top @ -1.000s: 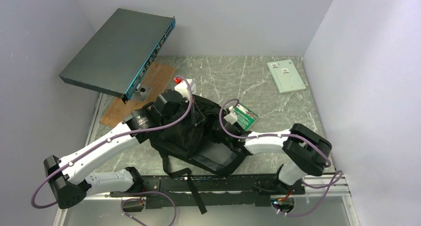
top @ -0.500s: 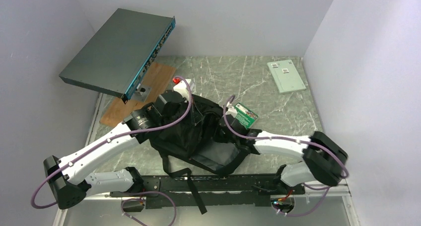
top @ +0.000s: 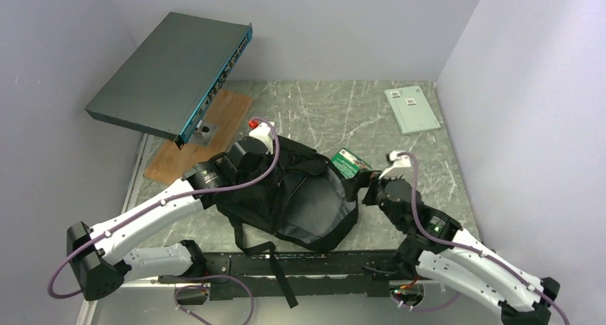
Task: Pack the student bag
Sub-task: Pick up the book from the center of the board.
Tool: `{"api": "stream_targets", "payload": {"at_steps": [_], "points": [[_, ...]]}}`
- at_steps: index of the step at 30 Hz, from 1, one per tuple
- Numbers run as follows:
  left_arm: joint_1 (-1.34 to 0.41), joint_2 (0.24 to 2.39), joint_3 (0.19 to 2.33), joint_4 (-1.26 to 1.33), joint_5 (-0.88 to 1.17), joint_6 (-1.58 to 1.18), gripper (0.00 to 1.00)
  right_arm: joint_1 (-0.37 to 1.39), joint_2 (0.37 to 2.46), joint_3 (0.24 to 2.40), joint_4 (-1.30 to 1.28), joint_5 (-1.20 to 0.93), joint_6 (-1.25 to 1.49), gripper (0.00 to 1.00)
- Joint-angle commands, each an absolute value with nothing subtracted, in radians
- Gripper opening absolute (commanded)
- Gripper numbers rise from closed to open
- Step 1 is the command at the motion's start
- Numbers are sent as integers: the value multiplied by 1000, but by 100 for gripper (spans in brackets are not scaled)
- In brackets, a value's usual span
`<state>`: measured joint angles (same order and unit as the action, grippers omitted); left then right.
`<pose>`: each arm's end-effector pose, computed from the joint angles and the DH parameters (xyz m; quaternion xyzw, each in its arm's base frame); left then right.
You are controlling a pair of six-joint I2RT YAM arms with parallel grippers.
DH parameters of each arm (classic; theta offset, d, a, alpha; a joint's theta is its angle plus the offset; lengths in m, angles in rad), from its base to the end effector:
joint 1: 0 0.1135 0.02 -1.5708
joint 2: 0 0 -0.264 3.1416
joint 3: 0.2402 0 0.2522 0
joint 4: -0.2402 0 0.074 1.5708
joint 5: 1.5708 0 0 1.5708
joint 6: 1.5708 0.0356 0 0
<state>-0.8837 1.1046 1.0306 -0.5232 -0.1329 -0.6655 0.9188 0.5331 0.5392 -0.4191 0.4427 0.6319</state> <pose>0.1561 -0.1829 0.3296 0.0652 0.8800 -0.2845 0.3746 0.0937 0.0976 0.2665 0.0021 0.8254 0.2424 0.5098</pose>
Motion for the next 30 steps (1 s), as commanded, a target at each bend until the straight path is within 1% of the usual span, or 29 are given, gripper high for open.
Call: {"api": "stream_targets", "payload": {"at_steps": [1,3,5,6,9,11,13,15,19,27,30], "points": [[-877,1092,986,-526,-135,-677,0,761,563,628,-417,588,441,99],[-879,1085,962,-514,-109,-698,0,562,683,682,-368,397,389,99],[-879,1073,938,-503,-86,-717,0,358,835,746,-354,202,396,99],[-879,1066,928,-501,-80,-723,0,274,916,776,-354,138,417,99],[-880,1040,916,-507,-79,-734,0,85,1122,834,-340,-12,499,99],[-879,1027,917,-521,-88,-733,0,-59,1253,832,-277,-192,550,99],[-879,1022,920,-533,-93,-726,0,-154,1344,784,-147,-413,612,99],[-881,1019,917,-531,-91,-719,0,-200,1417,729,17,-567,673,99],[-880,1025,911,-510,-83,-717,0,-207,1484,674,108,-621,680,99],[-880,1089,946,-510,-65,-714,0,-207,1568,582,232,-745,682,72],[-880,1095,950,-510,-64,-715,0,-207,1563,547,289,-780,697,59]]}}
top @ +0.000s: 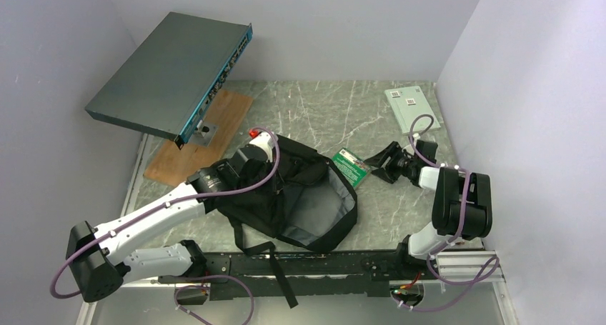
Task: Pack the student bag
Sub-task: Pick up the book from the center of the board.
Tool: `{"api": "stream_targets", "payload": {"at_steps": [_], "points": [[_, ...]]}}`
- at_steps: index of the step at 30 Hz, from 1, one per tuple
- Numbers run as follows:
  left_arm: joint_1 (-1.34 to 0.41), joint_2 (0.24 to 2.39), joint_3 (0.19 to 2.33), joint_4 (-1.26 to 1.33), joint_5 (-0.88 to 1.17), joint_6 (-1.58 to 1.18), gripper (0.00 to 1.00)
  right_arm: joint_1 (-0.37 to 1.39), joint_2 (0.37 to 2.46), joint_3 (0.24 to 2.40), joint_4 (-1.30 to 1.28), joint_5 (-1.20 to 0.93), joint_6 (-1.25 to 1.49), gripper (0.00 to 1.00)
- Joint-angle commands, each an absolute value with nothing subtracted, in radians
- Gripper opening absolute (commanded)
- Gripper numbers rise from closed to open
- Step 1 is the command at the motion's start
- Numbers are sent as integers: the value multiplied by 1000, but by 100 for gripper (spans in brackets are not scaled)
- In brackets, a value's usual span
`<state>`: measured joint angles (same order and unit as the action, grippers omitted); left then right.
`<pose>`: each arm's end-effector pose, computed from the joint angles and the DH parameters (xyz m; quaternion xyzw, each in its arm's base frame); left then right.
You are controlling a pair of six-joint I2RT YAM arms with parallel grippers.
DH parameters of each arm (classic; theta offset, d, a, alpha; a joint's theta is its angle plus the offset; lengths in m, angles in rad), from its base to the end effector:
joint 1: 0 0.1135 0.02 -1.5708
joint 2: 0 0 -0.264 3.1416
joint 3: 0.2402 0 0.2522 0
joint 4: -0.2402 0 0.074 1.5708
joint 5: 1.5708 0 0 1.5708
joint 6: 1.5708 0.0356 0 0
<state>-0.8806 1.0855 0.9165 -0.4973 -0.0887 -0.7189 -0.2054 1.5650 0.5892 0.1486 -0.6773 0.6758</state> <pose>0.1517 -0.1788 0.2973 0.0533 0.8972 -0.2853 0.3328 0.2731 -0.0341 0.1334 0.2656 0.8463 0.3808 0.2611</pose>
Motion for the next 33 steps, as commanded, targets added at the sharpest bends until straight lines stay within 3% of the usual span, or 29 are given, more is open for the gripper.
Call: {"api": "stream_targets", "payload": {"at_steps": [1,5,10,13,18,19,21,22,27,33], "points": [[-880,1095,947,-510,-71,-718,0,-207,1564,542,311,-793,709,52],[-880,1105,957,-528,-74,-719,0,-206,1575,546,362,-826,757,32],[-880,1112,970,-554,-102,-700,0,-206,1547,580,286,-798,716,19],[-881,1115,984,-570,-93,-674,0,-206,1535,589,277,-793,708,3],[-880,1127,1038,-586,-16,-539,0,-206,1554,587,324,-817,731,0],[-885,1121,1051,-576,7,-510,4,-206,1556,581,334,-825,741,0],[-903,1085,1058,-520,47,-434,24,-206,1546,565,357,-828,763,0],[-913,1068,1061,-484,54,-403,30,-206,1535,557,366,-825,778,0],[-1017,1176,1286,-528,-38,-229,41,-206,1429,547,348,-811,883,0],[-1217,1416,1483,-427,-326,-54,70,-207,1288,573,259,-754,928,0]]}}
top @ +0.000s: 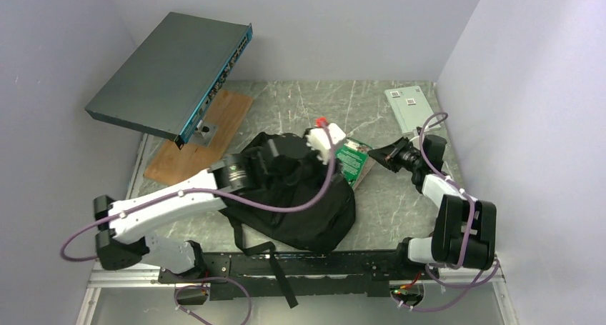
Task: Pack the student bag
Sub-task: Pick up the book from the center of the board.
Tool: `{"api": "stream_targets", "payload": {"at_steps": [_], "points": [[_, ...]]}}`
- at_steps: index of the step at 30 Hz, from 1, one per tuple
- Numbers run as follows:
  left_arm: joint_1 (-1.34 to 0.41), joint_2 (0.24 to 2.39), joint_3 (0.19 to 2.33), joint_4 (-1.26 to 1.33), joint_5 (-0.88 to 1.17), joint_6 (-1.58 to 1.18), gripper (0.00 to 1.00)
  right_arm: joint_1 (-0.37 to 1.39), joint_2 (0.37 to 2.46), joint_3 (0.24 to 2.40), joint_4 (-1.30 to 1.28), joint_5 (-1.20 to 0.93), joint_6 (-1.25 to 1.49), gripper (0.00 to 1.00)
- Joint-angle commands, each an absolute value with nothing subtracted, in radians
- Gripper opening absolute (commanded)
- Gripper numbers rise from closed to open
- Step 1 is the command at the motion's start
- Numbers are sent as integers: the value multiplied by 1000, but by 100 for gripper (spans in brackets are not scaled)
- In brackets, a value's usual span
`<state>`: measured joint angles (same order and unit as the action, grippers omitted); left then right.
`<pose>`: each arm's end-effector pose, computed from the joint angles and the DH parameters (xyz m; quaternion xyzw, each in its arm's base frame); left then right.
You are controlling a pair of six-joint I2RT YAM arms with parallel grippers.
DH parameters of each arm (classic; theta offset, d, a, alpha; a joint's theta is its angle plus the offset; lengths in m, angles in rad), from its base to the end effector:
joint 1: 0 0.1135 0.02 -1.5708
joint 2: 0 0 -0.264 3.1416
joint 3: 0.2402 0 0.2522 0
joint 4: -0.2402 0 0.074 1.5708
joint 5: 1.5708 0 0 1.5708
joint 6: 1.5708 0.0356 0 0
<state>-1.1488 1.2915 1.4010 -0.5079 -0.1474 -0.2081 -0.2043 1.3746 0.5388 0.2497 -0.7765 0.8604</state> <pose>0.1214 -0.2577 0.4113 0.3402 0.7590 -0.2985 0.4680 0.2598 -0.0283 0.1760 0.2598 0.7936 0.4568 0.3067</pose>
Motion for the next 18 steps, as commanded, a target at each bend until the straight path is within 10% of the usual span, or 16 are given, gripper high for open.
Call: {"api": "stream_targets", "payload": {"at_steps": [1,18], "points": [[-1218,1460,1507,-402,-327,-47,73,-207,1273,572,256,-752,938,0],[-1215,1935,1611,-136,-562,-112,83,-203,1107,579,50,-664,984,0]]}}
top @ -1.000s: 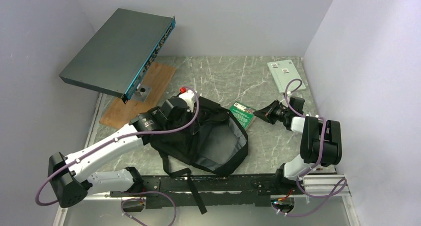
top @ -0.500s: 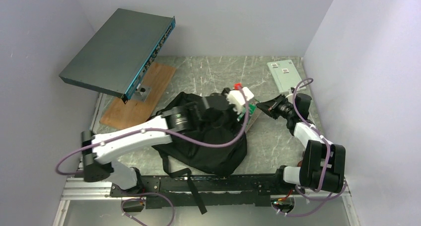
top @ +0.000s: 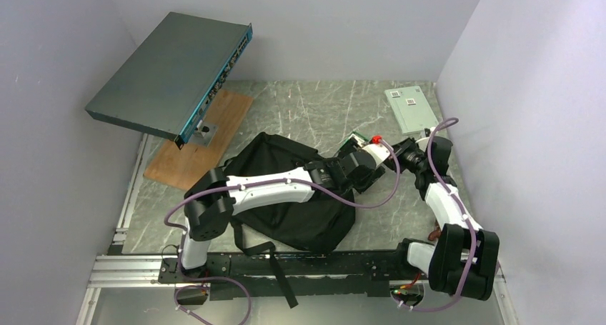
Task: Pack the student bag
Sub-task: Pick up the book from the center of the board.
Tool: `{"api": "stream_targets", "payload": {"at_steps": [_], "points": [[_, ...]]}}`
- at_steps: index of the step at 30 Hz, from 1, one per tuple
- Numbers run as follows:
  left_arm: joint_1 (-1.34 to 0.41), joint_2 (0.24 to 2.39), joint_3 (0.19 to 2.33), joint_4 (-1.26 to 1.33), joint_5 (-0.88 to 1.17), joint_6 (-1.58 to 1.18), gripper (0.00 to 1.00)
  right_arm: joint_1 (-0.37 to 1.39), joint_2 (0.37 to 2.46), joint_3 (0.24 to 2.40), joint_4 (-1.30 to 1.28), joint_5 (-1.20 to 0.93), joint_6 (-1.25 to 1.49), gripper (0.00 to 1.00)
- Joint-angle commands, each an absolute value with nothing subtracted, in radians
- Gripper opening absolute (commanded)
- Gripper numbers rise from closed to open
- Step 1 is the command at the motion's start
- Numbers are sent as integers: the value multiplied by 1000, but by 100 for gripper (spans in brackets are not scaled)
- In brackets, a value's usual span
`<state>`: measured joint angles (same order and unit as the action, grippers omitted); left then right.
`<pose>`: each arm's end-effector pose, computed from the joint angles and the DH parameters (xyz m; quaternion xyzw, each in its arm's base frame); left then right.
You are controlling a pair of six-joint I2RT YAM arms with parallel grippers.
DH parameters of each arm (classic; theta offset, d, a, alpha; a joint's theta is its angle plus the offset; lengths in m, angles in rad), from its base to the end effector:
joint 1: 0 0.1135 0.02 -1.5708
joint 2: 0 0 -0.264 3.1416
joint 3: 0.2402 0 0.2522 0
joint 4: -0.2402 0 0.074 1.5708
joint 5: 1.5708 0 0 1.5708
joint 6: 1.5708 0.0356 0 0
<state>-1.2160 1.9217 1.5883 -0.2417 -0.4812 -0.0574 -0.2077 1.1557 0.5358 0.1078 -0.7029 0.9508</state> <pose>0.1719 -0.4167 0.2805 0.3719 0.7764 -0.1074 0.4974 0.2356 -0.0261 0.2120 0.2981 0.7733 0.4490 0.3339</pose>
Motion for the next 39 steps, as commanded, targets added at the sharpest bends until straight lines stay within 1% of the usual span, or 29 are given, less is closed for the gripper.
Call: {"api": "stream_targets", "payload": {"at_steps": [1,4,6,9,11,14,16,17,19,21,24,26,27,28,32,34,36,39], "points": [[-1215,1952,1614,-133,-560,-125,84,-201,1100,578,37,-652,993,0],[-1215,1994,1631,-137,-542,-169,87,-200,1075,584,-5,-623,1019,0],[-1215,2014,1630,-127,-526,-195,91,-191,1060,597,-48,-599,1016,0],[-1215,2040,1622,-117,-507,-224,93,-181,1037,618,-91,-575,1019,0],[-1216,2057,1622,-118,-510,-235,96,-178,1019,629,-117,-566,1022,0],[-1216,2083,1625,-118,-565,-238,94,-176,997,651,-150,-551,1016,0],[-1216,2110,1652,-144,-608,-246,88,-174,982,657,-161,-543,1021,0],[-1217,2124,1672,-172,-636,-255,83,-171,976,658,-168,-542,1023,0],[-1216,2145,1704,-219,-685,-267,71,-166,966,664,-182,-536,1017,0],[-1216,2156,1720,-231,-705,-263,53,-154,960,672,-204,-513,989,0],[-1217,2146,1746,-266,-704,-262,31,-123,941,682,-230,-475,871,0],[-1215,2110,1734,-256,-693,-249,21,-95,921,702,-272,-444,768,0],[-1213,2088,1720,-239,-681,-239,18,-91,910,715,-295,-434,720,0],[-1209,2065,1707,-220,-667,-232,17,-89,900,729,-312,-431,677,6],[-1179,1984,1687,-180,-556,-230,11,-72,867,828,-425,-402,551,36],[-1158,1949,1696,-172,-488,-233,6,-71,846,892,-479,-388,519,47],[-1134,1917,1712,-166,-426,-235,3,-71,825,970,-526,-367,497,54],[-1100,1862,1734,-150,-333,-227,1,-72,823,1099,-600,-349,476,67]]}}
